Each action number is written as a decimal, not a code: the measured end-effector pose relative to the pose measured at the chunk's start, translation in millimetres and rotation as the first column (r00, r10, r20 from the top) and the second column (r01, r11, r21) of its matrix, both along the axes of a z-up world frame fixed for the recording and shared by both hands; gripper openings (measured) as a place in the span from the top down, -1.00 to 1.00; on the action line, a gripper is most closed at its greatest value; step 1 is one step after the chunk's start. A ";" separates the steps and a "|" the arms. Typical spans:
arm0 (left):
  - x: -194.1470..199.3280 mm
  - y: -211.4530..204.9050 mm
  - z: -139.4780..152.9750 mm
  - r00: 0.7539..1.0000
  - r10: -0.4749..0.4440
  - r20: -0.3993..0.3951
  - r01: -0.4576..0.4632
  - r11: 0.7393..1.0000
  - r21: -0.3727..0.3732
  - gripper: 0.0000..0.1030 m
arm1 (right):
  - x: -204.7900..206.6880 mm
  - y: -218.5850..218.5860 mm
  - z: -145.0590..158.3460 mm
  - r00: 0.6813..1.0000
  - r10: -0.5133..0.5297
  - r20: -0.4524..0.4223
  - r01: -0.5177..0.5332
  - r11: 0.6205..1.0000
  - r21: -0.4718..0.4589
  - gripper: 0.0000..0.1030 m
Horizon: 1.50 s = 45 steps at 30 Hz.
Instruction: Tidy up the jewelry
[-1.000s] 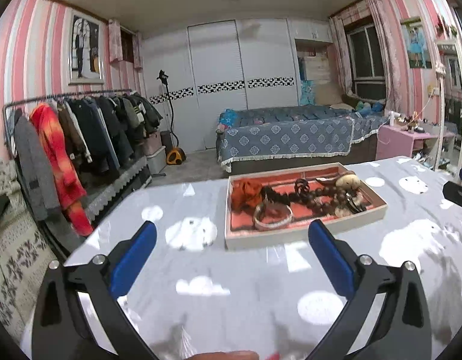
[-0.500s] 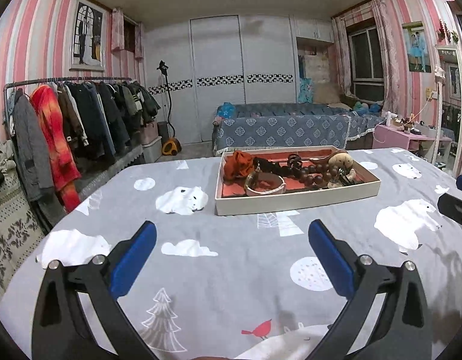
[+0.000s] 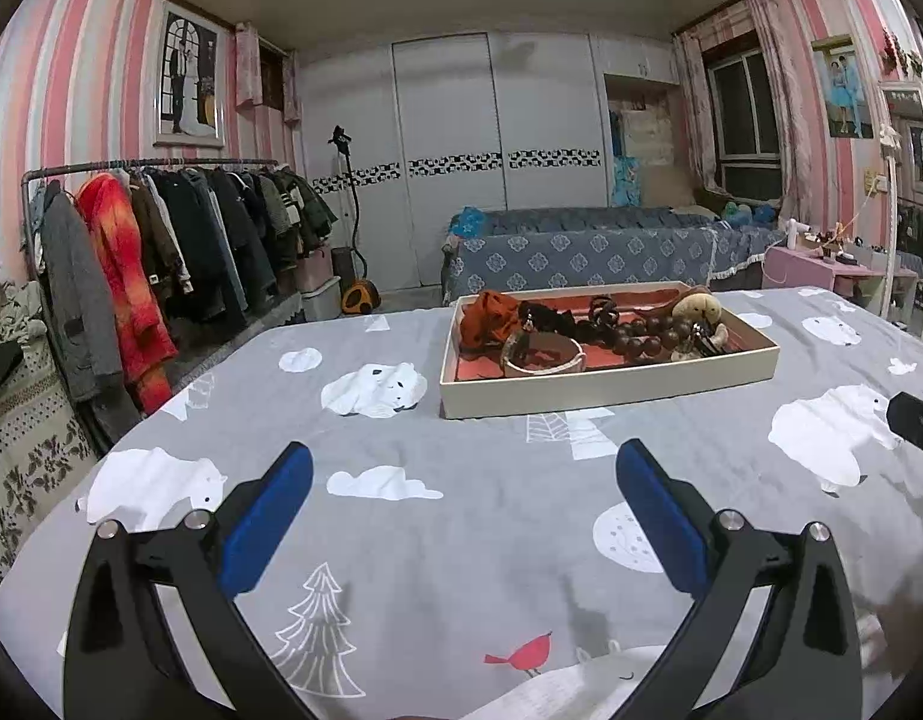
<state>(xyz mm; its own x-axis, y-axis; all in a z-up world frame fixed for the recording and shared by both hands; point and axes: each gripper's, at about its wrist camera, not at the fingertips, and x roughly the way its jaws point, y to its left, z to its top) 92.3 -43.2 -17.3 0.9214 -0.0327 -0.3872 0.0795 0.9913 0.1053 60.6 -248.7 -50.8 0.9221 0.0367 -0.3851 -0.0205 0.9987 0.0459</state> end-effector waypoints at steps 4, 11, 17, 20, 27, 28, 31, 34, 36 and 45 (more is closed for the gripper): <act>4.4 1.6 -1.0 1.000 0.001 -0.016 -0.001 1.000 -0.010 -0.92 | 3.8 0.5 -1.8 1.000 0.002 -0.018 -0.002 1.000 0.003 -0.91; 5.4 0.6 -2.5 1.000 0.003 -0.011 -0.003 1.000 -0.009 -0.92 | 2.4 4.0 -3.3 1.000 0.005 -0.018 -0.005 1.000 -0.016 -0.91; 5.3 0.5 -3.4 1.000 0.004 -0.011 -0.004 1.000 -0.008 -0.92 | 0.2 9.2 -3.5 1.000 0.006 -0.011 -0.007 0.999 -0.051 -0.91; 5.3 0.5 -3.5 1.000 0.004 -0.012 -0.004 1.000 -0.011 -0.92 | 0.4 7.9 -3.5 1.000 0.004 -0.012 -0.005 0.999 -0.048 -0.91; 4.6 -1.1 -4.6 1.000 0.001 -0.011 -0.001 1.000 -0.009 -0.92 | 0.8 6.3 -3.7 1.000 0.002 -0.015 -0.003 0.999 -0.042 -0.91; 4.2 -1.1 -4.7 1.000 0.001 -0.011 -0.001 1.000 -0.009 -0.92 | 0.9 6.3 -3.8 1.000 0.002 -0.015 -0.003 0.999 -0.042 -0.91; 4.2 -0.9 -4.8 1.000 0.001 -0.012 -0.002 1.000 -0.012 -0.92 | 1.1 6.2 -3.9 1.000 0.002 -0.015 -0.002 0.999 -0.041 -0.91; 4.0 -1.4 -4.9 1.000 0.001 -0.012 -0.001 1.000 -0.012 -0.92 | 1.0 6.5 -4.0 1.000 0.002 -0.016 -0.002 0.999 -0.041 -0.91; 4.1 -1.2 -5.0 1.000 0.000 -0.014 0.000 1.000 -0.010 -0.92 | 0.9 6.6 -3.9 1.000 0.002 -0.015 -0.003 0.999 -0.041 -0.91; 2.9 -2.2 -5.1 1.000 -0.001 -0.013 0.001 1.000 -0.011 -0.92 | 1.2 6.4 -3.9 1.000 0.002 -0.015 -0.002 0.999 -0.040 -0.91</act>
